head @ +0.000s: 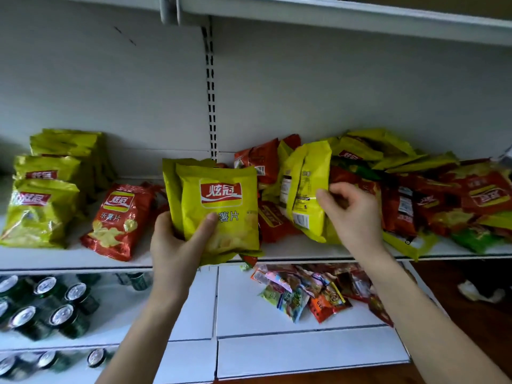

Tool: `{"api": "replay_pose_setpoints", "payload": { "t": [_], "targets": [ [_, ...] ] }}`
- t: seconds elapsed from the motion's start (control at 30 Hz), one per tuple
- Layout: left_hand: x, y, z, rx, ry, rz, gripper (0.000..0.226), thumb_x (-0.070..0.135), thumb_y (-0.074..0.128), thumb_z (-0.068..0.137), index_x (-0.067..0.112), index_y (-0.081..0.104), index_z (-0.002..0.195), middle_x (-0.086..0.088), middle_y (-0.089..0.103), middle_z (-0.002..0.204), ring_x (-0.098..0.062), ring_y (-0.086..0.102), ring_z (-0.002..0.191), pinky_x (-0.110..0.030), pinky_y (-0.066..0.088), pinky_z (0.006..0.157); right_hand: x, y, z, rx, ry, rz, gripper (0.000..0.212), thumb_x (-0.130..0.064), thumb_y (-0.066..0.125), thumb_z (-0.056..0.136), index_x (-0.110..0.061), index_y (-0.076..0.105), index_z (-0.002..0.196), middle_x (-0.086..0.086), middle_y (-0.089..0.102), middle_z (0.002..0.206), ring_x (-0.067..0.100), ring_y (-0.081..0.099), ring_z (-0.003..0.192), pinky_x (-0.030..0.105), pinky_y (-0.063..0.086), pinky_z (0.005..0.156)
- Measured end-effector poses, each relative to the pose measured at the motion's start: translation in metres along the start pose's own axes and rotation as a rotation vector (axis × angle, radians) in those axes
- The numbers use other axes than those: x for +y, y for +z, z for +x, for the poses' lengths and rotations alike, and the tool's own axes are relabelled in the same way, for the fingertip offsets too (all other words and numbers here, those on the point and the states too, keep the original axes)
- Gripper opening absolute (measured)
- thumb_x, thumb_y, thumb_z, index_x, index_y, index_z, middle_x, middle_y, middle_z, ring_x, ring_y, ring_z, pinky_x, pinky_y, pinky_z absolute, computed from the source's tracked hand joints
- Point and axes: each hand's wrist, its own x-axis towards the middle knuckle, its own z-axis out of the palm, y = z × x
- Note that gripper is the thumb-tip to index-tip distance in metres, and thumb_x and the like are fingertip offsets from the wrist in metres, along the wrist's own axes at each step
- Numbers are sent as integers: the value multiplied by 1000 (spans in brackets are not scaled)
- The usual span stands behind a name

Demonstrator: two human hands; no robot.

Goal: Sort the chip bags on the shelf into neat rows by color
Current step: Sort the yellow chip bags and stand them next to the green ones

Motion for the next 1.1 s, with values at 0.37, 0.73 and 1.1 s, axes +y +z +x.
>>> {"api": "replay_pose_setpoints", "payload": {
  "t": [0.37, 0.73, 1.1],
  "targets": [
    [0, 17, -6, -158, -198, -255, 62, 40, 88, 57, 27, 52, 106, -4, 66, 106, -19, 68, 90, -32, 56, 65, -29, 63, -43, -322, -113, -31, 47, -45, 34, 90, -23, 57, 125, -18, 36, 136, 8, 25, 134, 25, 18, 109],
    [-4, -2, 23, -167, -173, -108, 66, 20, 83, 52, 24, 50, 110, -2, 64, 108, -21, 65, 93, -35, 56, 65, -27, 58, 8, -375, 147, 393, 23, -11, 50, 93, -18, 55, 114, -12, 59, 105, 3, 59, 102, 22, 48, 90],
    [3, 16, 19, 3, -184, -107, 56, 11, 79, 68, 25, 46, 111, -3, 62, 108, -29, 64, 96, -49, 56, 74, 62, 96, 143, -339, 152, -298, 37, -29, 54, 92, -1, 53, 115, 13, 58, 113, 19, 53, 96, 22, 35, 76]
  ]
}}
